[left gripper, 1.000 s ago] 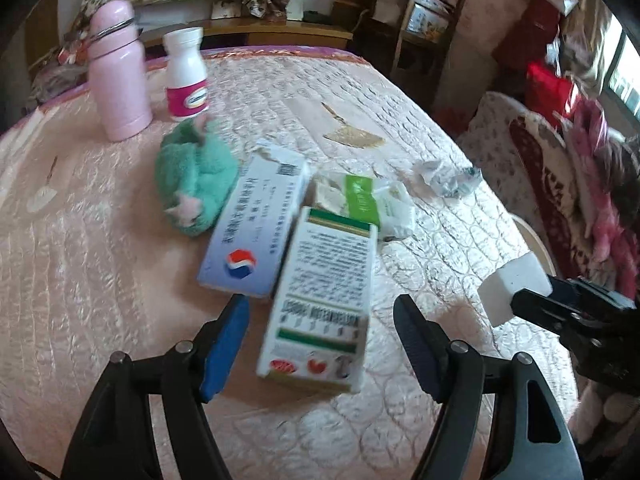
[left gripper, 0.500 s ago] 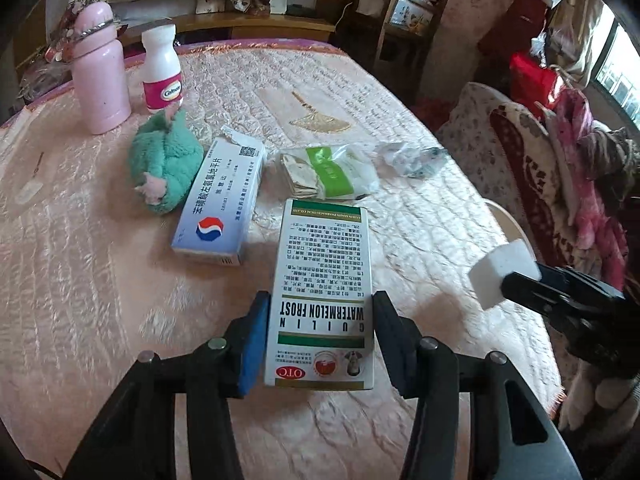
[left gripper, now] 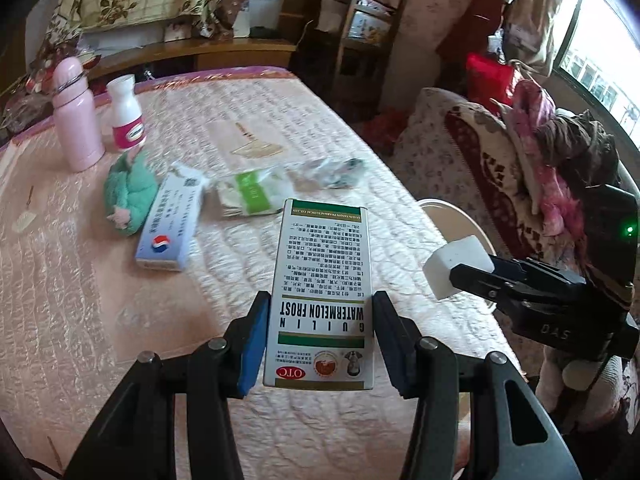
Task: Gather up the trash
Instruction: 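Carry the box and sponge over the white bucket and open both tools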
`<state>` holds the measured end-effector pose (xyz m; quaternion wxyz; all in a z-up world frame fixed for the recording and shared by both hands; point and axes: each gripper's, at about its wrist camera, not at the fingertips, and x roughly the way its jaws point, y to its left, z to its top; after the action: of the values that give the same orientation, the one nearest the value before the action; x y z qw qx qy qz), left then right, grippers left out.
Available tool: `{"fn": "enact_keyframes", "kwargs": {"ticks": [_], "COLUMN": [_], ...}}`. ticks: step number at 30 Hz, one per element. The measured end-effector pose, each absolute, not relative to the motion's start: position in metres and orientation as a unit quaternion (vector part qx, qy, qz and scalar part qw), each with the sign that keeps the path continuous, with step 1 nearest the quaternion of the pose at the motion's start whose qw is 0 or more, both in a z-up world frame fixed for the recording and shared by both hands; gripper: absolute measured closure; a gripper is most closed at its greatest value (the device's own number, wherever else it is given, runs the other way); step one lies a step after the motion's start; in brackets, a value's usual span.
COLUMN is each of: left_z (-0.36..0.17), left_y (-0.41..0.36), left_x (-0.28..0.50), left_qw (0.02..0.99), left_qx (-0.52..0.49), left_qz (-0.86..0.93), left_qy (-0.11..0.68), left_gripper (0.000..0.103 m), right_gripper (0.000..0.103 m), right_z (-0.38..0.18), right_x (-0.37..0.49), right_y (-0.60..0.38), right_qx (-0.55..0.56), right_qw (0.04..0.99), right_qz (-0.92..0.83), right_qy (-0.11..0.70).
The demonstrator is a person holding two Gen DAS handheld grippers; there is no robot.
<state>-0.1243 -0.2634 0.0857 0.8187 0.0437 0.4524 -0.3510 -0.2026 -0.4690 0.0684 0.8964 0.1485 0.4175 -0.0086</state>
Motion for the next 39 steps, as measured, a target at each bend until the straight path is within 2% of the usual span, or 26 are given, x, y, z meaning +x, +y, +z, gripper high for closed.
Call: {"fn": "enact_keyframes", "kwargs": {"ticks": [21,39], "left_z": [0.103,0.075], "left_y": [-0.372,-0.464], "left_x": [-0.158,-0.169], "left_qw": [0.794,0.766], "left_qx": [0.076,0.108], "left_qz": [-0.420,-0.448], "left_qy": [0.432,0.448], "left_gripper": [0.051,0.051], "right_gripper": [0.048,0.047], "right_z": [0.071,0.050], "right_x": [-0.249,-0.281], "right_y": [-0.544,-0.625], "right_qx": [0.170,0.213], "right_qw": [0.895,0.876], "right_qz": [-0.085,-0.169], "right_qy": [0.404,0.399]}}
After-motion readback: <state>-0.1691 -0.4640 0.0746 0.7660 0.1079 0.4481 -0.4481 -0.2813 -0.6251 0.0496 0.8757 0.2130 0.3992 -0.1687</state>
